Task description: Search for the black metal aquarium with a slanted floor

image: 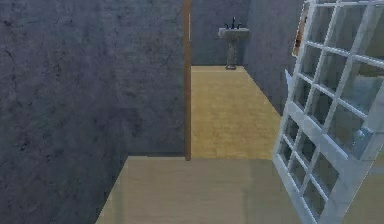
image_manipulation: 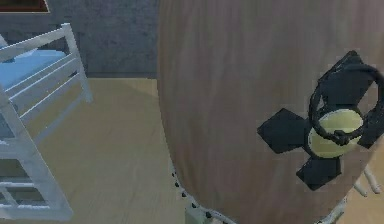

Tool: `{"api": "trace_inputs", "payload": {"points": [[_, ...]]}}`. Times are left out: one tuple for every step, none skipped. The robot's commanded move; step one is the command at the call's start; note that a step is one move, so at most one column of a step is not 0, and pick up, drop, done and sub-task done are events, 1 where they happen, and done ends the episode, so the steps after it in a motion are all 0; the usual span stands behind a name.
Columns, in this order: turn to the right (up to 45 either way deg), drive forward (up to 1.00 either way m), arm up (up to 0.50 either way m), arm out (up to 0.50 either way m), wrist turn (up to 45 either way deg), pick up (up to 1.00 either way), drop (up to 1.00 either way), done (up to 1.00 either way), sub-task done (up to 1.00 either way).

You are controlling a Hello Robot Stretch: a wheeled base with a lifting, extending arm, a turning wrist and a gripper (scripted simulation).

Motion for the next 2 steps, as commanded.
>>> {"api": "trace_inputs", "payload": {"points": [[0.0, 0.20, 0.00, 0.00, 0.0, 0.00, 0.00, 0.00, 0.00], [6.0, 0.00, 0.00, 0.00, 0.0, 0.00, 0.00, 0.00, 0.00]]}}
